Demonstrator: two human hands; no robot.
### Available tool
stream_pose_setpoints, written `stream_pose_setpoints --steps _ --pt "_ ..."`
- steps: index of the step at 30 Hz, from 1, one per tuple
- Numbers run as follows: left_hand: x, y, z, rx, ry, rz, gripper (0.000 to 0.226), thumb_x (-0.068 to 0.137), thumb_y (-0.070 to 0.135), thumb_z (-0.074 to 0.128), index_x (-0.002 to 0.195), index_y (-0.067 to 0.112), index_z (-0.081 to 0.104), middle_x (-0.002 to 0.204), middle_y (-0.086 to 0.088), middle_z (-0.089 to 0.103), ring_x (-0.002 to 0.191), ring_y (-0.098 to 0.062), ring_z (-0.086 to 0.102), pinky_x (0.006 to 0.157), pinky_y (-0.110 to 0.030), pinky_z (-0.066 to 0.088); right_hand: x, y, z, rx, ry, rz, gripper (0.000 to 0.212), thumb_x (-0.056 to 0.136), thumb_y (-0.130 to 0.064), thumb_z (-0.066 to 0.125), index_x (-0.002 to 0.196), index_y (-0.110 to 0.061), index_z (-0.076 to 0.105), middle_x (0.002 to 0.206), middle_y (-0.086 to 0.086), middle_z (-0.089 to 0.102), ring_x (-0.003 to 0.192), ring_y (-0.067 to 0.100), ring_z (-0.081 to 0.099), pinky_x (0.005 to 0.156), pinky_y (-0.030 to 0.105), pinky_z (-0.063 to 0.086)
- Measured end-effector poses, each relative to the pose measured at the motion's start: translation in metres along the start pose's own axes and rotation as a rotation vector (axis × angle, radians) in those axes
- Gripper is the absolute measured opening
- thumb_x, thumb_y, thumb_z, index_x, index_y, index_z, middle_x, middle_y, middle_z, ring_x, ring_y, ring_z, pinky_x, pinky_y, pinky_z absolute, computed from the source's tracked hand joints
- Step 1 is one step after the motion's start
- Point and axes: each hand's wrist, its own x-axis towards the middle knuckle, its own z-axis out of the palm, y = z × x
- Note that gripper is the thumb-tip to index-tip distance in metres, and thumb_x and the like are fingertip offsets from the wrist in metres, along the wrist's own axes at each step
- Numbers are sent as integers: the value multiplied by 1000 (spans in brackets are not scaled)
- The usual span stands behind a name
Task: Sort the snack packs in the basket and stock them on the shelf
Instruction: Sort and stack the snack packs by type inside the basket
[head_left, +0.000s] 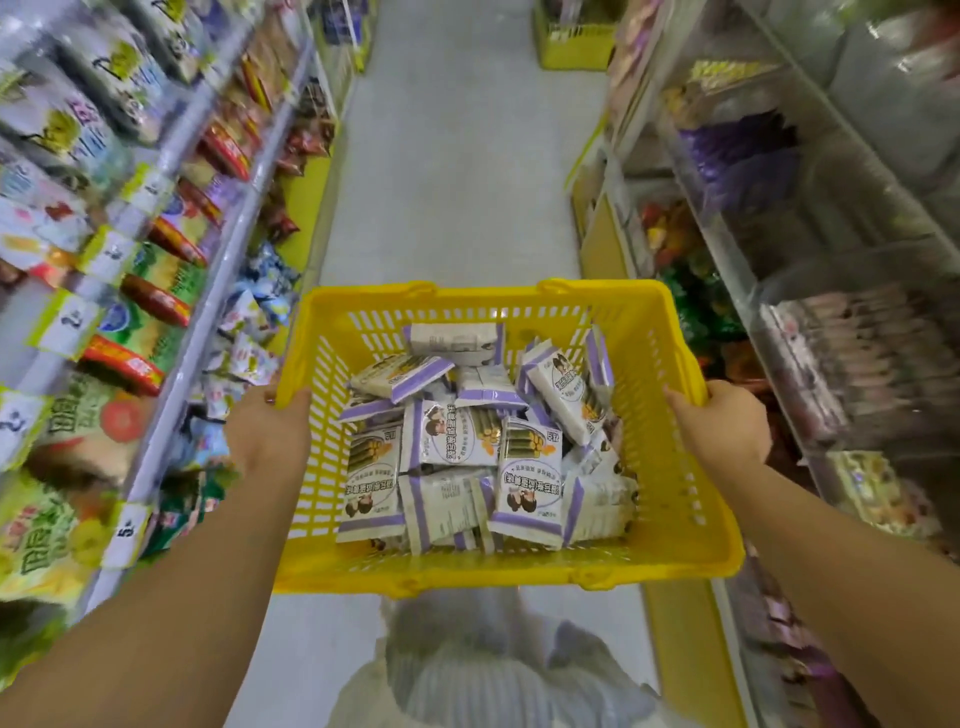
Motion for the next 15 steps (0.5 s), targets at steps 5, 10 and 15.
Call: stream_pose_setpoints --steps 5,10,15 --pt "78 67 40 -8 -70 35 50 92 37 61 125 0 59 116 -25 63 101 -42 58 74 -44 40 63 -47 2 44 48 58 38 86 -45 61 73 -9 60 71 11 61 76 36 60 61 36 44" --pt "133 131 75 -88 -94 84 43 92 34 63 116 -1 62 93 -13 63 78 -30 55 67 -36 36 129 -80 3 85 85 84 39 86 -49 60 77 -11 60 73 11 62 76 34 61 66 45 52" --pt "172 180 126 -61 -101 8 45 91 36 63 117 0 61 88 -17 62 74 -31 51 66 -39 37 211 -99 16 100 65 74 36 87 -49 59 79 -14 60 72 7 61 74 30 61 69 45 54"
